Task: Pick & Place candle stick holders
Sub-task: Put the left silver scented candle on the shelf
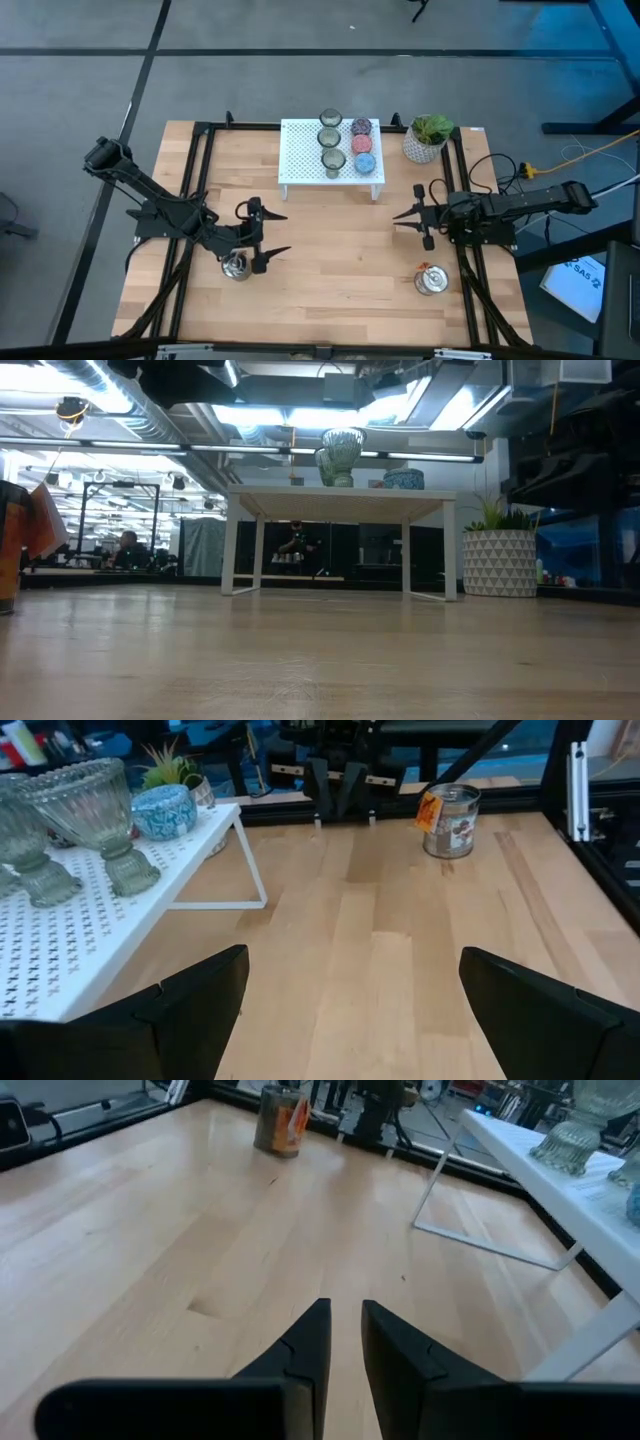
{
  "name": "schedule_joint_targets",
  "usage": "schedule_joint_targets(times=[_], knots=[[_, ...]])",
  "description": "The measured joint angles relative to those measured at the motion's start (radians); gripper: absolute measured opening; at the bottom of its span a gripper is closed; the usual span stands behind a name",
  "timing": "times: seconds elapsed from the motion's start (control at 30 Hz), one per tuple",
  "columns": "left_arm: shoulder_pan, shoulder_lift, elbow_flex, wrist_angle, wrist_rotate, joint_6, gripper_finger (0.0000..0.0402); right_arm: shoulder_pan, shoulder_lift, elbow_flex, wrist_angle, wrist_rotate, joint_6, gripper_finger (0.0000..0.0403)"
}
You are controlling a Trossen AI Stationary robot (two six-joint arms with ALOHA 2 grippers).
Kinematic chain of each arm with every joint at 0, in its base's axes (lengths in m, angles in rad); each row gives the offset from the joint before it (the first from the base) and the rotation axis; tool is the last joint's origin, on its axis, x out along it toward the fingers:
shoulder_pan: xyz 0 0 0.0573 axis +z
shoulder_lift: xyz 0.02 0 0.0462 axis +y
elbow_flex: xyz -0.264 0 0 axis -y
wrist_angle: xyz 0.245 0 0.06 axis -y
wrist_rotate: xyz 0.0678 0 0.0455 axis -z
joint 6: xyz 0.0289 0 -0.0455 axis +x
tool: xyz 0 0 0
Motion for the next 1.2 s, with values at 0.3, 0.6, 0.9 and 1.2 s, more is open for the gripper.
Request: schedule_joint_targets(times=[0.3,0.6,0.9,1.2], knots=[[0.0,0.0,0.0,0.0,-0.011,-0.027,0.0361,0.0,0.0,0.0,0.063,0.002,0.022,0.0063],[0.0,0.0,0.0,-0.009,-0.011,-0.077,0.0361,-0.001,0.0,0.0,-0.008,0.138,0.136,0.0063],[0.0,0.0,0.0,-0.063,-0.011,-0.161,0.0361,-0.017,0.01,0.0,-0.016,0.081,0.133,0.0063],[0.0,0.0,0.0,-0.064,-0.011,-0.161,0.0361,-0.039,0.035,0.0,-0.016,0.077,0.131,0.0063]])
